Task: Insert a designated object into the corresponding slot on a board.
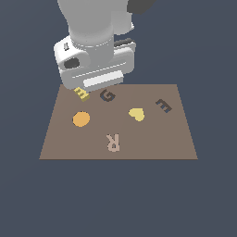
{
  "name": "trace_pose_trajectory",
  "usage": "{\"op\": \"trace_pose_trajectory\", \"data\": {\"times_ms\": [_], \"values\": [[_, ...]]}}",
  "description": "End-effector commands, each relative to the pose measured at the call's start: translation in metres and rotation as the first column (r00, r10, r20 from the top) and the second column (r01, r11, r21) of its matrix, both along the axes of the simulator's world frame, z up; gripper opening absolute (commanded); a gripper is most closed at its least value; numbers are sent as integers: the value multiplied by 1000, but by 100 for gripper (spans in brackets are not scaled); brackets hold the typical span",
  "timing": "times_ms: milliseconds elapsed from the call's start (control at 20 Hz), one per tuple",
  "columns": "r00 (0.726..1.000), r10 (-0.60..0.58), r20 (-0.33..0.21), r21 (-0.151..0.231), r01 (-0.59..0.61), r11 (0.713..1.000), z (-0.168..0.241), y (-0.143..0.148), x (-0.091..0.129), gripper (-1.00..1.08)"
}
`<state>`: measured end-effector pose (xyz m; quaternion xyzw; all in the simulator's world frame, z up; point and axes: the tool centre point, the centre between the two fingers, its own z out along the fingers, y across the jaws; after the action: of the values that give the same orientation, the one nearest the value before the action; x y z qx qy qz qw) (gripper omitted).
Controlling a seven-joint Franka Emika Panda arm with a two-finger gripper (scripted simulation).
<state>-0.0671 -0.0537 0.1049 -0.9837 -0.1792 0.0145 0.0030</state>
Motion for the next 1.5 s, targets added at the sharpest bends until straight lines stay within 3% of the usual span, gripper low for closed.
{"op": "trace_pose_trajectory", "data": {"times_ms": [0,700,1100,1450], "values": [[998,63,5,0,-63,998,-9,-14,-8,100],[953,303,25,0,-303,953,-45,-73,-25,100],[933,358,29,-1,-358,934,-54,-87,-26,100],[932,361,29,-1,-361,933,-56,-89,-26,100]]}}
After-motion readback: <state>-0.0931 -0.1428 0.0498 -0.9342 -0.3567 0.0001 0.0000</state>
